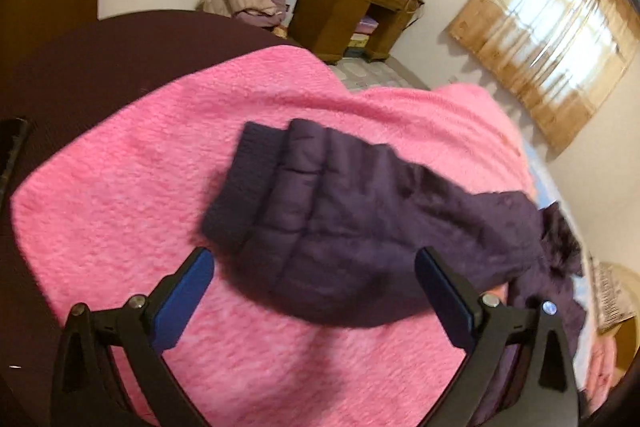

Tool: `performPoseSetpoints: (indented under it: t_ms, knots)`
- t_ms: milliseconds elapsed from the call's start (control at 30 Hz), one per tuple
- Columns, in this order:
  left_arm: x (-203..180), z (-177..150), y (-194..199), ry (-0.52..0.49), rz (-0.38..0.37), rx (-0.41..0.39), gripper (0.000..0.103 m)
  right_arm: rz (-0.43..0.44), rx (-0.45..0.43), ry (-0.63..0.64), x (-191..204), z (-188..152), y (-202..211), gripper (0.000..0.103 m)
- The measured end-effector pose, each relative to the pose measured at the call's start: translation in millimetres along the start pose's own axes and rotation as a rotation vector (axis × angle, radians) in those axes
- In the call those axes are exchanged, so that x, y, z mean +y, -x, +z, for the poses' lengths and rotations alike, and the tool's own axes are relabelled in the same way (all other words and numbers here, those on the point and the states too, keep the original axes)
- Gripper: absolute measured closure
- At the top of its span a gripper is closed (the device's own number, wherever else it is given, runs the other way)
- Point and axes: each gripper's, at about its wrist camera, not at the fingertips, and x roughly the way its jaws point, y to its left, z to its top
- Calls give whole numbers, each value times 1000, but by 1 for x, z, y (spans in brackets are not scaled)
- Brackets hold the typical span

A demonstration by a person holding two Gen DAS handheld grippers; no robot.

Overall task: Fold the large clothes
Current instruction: 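Grasp the other sleeve cuff with the left tool and lift it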

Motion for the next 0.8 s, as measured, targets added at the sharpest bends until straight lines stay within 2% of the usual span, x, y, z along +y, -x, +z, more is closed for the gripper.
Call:
performPoseSetpoints:
  t_ms: [67, 167, 233, 333, 433, 667, 800]
  knots:
    - [-7, -1, -10, 3, 41, -2, 7, -37, 11, -5, -1, -1, -6, 14]
    - [-10, 0, -18, 2, 64, -11, 26, -69, 13, -30, -4, -2, -7, 14]
    - [-13, 1, -17, -20, 71, -33, 56, -89, 24, -52, -10, -4, -11, 14]
    - [-16, 5, -6, -50, 46, -69, 74, -99, 50, -70, -17, -8, -19, 14]
    - [-25, 11, 13, -79, 17, -129, 79, -105, 74, -75, -19, -14, -26, 14]
    - [-66, 31, 56, -197, -34, -278, 82, -104, 71, -77, -19, -19, -22, 14]
    - [-109, 45, 75, -253, -100, -324, 95, -109, 45, -102, -26, -22, -11, 14]
